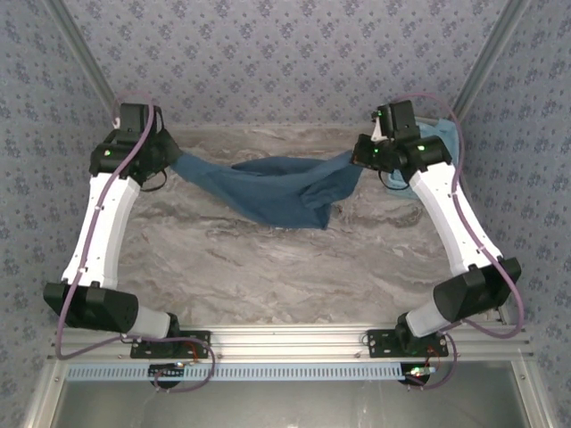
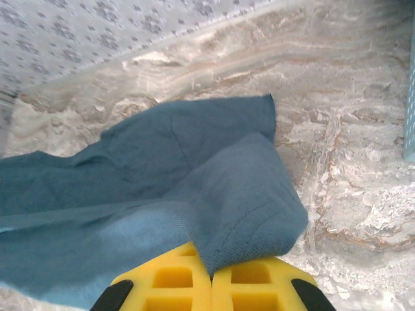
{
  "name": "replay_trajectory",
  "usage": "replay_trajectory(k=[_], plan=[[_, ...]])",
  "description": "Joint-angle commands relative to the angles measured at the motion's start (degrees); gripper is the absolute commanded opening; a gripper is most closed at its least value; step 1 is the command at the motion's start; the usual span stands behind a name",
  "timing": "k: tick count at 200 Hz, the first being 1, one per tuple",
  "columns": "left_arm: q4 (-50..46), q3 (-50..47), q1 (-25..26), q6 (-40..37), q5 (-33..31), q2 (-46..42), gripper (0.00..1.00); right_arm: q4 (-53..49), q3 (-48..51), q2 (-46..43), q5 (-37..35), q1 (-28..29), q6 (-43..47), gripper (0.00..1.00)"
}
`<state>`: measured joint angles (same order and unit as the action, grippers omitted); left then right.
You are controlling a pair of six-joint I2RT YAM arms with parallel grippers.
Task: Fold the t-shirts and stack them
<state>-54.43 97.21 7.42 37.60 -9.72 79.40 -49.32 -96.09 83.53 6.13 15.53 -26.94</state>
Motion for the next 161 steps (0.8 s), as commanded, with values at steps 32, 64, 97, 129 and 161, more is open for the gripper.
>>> replay_trajectory(k=[32,64,97,129,161], plan=[[-0.44,2.75,-0.34,-0.36,-3.98,-14.31,0.00,13.44,4.36,-18.98,6.02,-1.83,-1.01,0.00],[3.04,2.53,-0.39,-0.71,-7.43,-21.86,0.00,18.06,6.18,-26.46,7.80,-2.05,-4.28,0.00],[0.49,7.67,-0.39,0.99,-6.88,-18.75,0.00,19.98,4.54,-25.40,9.17,-2.26,-7.48,0.00],[-1.09,12.49,-0.55,1.57,-6.11,-10.86,0.00,21.28,2.03,-17.72,10.03,-4.10,-8.61,0.00],[-0.55,22.40,-3.53,-0.17,-1.71,1.74,0.00,31.22,0.93,-7.86,14.32,-8.21,-13.22,0.00]])
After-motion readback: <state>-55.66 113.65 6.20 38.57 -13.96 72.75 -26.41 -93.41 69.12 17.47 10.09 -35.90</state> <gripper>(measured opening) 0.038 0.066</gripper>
